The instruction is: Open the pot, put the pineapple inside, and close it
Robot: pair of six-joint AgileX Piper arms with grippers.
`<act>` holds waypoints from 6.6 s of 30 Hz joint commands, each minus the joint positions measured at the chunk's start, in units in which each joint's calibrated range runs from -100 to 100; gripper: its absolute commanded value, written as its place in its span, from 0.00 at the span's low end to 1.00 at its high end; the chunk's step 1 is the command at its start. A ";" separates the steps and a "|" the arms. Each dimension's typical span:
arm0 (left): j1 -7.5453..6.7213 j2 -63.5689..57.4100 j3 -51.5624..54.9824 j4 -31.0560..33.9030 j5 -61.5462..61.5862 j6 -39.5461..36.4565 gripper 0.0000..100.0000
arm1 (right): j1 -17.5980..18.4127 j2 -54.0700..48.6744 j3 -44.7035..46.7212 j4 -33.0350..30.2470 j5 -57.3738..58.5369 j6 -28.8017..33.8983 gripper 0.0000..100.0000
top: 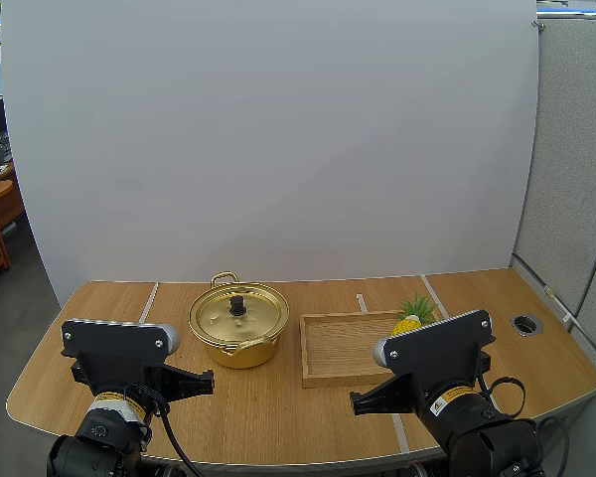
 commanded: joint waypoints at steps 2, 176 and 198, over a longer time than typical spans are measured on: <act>0.07 -0.22 0.04 -0.81 -1.35 -0.08 0.00 | -0.19 -0.34 0.00 0.23 -0.37 0.00 0.00; -0.26 95.97 -63.39 -42.84 29.24 60.65 1.00 | -0.19 35.66 -39.53 -6.43 36.44 11.55 1.00; -0.26 100.35 -63.50 -42.00 26.35 60.65 1.00 | -0.19 35.66 -39.53 -6.43 36.44 11.55 1.00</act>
